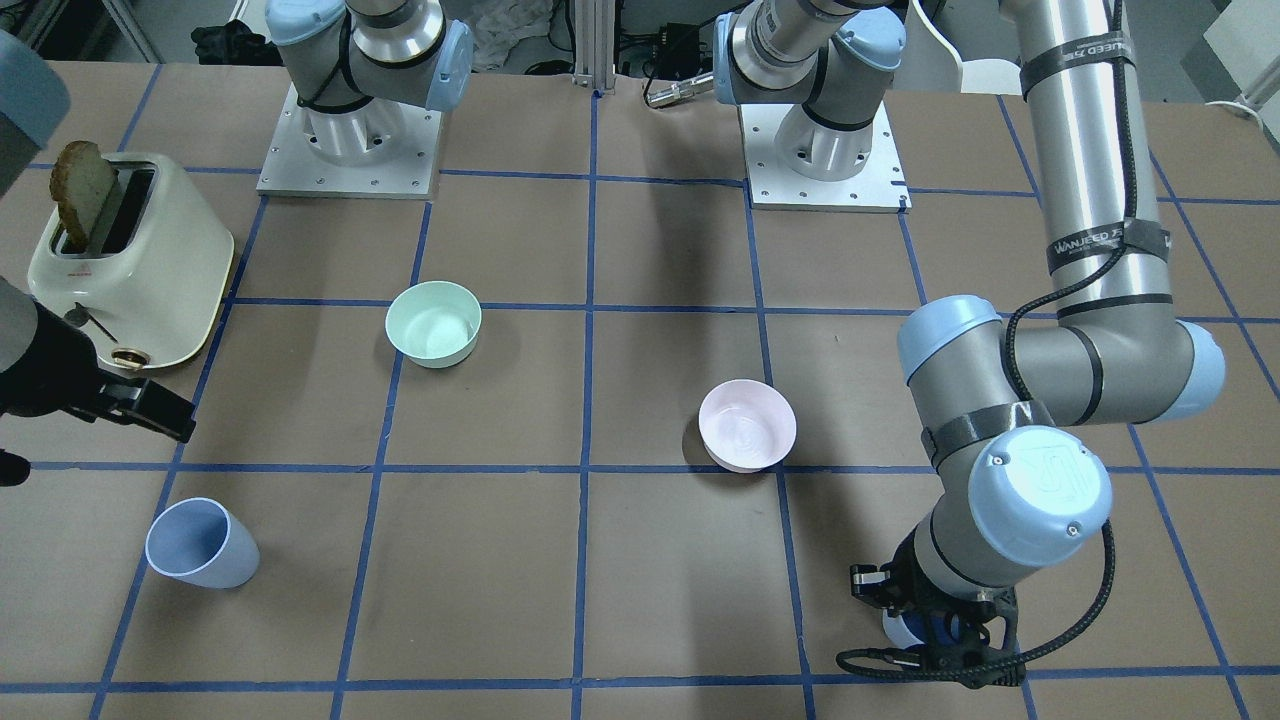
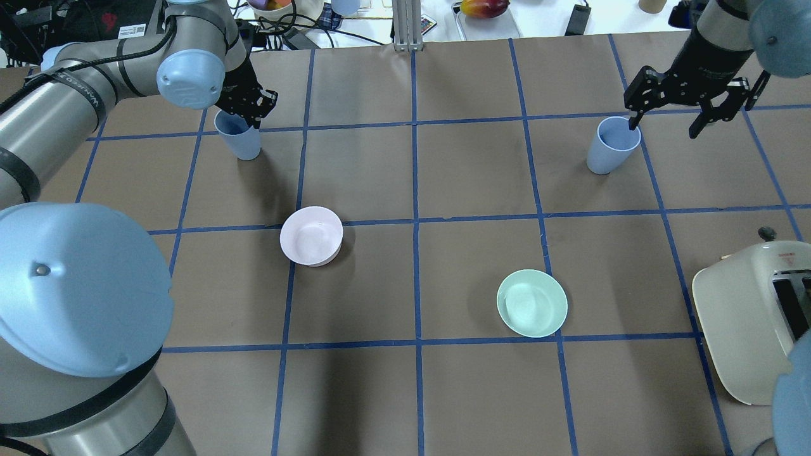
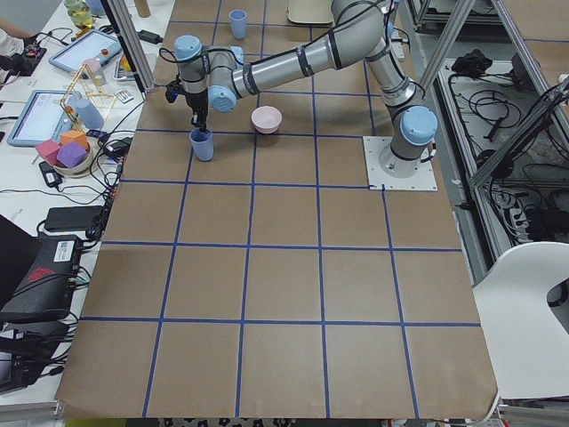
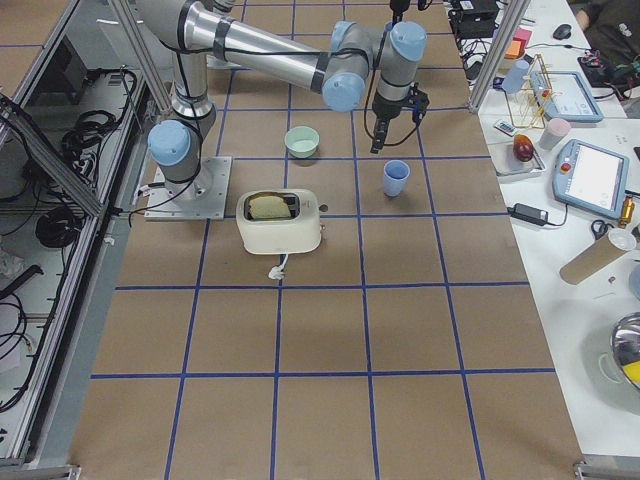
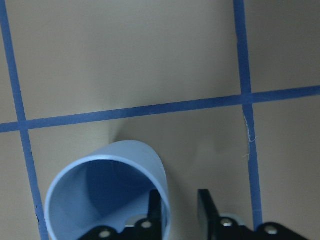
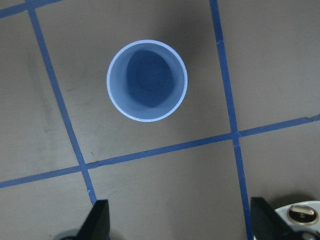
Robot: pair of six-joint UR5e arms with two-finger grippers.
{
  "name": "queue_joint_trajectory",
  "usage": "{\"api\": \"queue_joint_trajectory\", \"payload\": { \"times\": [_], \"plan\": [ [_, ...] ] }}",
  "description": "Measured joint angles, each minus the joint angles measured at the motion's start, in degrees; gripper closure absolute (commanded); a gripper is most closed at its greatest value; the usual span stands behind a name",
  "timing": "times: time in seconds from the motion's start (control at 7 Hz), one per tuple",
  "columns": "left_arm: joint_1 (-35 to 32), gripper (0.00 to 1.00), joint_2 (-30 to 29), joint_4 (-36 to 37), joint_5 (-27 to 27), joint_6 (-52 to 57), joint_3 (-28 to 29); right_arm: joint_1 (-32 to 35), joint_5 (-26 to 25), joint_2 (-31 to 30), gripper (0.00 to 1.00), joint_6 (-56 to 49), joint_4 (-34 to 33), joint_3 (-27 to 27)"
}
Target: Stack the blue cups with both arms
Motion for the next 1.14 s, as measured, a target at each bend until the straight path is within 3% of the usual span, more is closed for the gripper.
{"api": "queue_joint_trajectory", "payload": {
  "times": [0.43,0.71,0.86,1.14],
  "plan": [
    [-3.9,1.0,1.3,-2.4,1.6,-4.9,3.0,-1.4,-0.2,7.7,0.0,0.4,-5.4,-0.6],
    [-13.9,1.0,1.3,-3.9,0.3,-20.7,5.2,-1.5,-0.5,10.9,0.0,1.1,-6.1,-2.1],
    [-17.8,1.0,0.9,-3.7,-1.5,-28.1,5.4,-1.5,-0.6,11.7,0.08,1.6,-6.2,-2.6],
    [-23.3,1.0,-0.5,-2.4,-3.6,-36.6,5.3,-1.5,-0.5,12.6,0.43,1.9,-6.2,-2.7]
  ]
}}
